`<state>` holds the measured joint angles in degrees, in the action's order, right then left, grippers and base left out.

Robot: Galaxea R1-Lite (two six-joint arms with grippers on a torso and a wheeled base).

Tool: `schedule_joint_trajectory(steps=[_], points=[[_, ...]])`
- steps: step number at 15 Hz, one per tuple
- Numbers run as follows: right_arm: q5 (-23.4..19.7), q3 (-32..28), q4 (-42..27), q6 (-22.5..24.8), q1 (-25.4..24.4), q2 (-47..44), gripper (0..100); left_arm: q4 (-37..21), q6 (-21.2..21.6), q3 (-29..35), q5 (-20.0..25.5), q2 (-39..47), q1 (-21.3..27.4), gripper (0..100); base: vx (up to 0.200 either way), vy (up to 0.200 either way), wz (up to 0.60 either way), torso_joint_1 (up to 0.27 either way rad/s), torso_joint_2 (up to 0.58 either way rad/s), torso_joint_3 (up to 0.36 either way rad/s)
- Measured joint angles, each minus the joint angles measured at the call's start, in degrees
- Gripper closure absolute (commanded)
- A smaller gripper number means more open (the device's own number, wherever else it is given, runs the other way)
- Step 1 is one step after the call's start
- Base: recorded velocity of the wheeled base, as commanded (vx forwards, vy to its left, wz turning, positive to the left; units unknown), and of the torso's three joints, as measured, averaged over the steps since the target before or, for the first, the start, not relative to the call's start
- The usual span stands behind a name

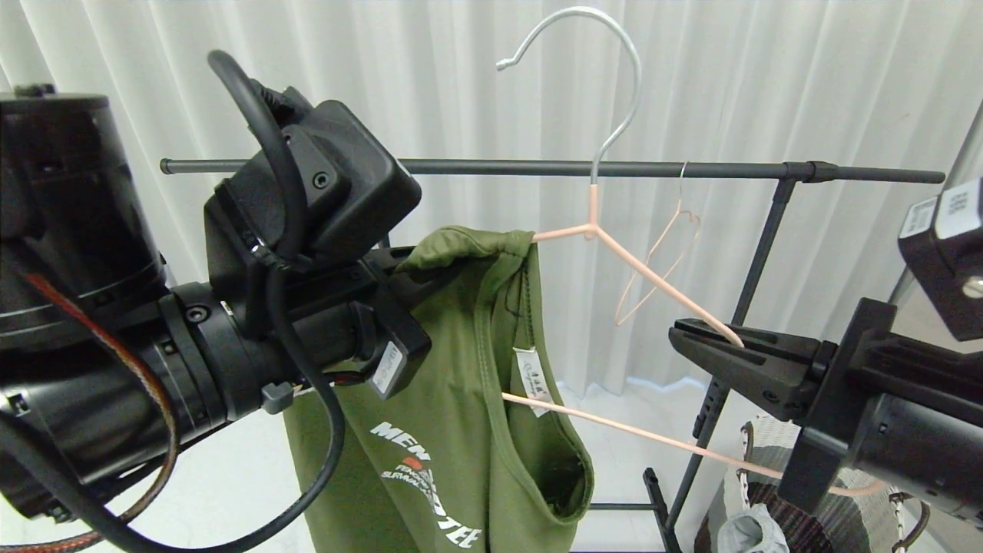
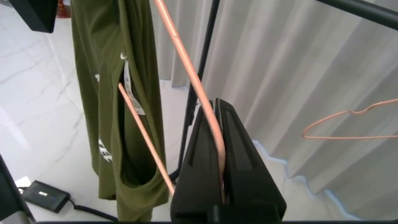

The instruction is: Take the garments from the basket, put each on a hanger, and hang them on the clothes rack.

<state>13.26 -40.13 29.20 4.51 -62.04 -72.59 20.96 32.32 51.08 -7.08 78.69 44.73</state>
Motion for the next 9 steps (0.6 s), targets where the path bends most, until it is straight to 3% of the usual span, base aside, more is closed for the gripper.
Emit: schedule_joint_trajectory(steps=[3,9], points=[[0.4,0.0,-0.1,0.4,0.1,0.0,0,0.0,0.1,-0.3,-2.4,-0.1,0.0,100,0.000,0.000,0.00,0.000,0.00,0.000],[0.5,0.2,0.0,1.2,1.3,0.3,0,0.0,-2.0,-1.9,-16.5,-0.2,-0.1,100,0.000,0.000,0.00,0.000,0.00,0.000]])
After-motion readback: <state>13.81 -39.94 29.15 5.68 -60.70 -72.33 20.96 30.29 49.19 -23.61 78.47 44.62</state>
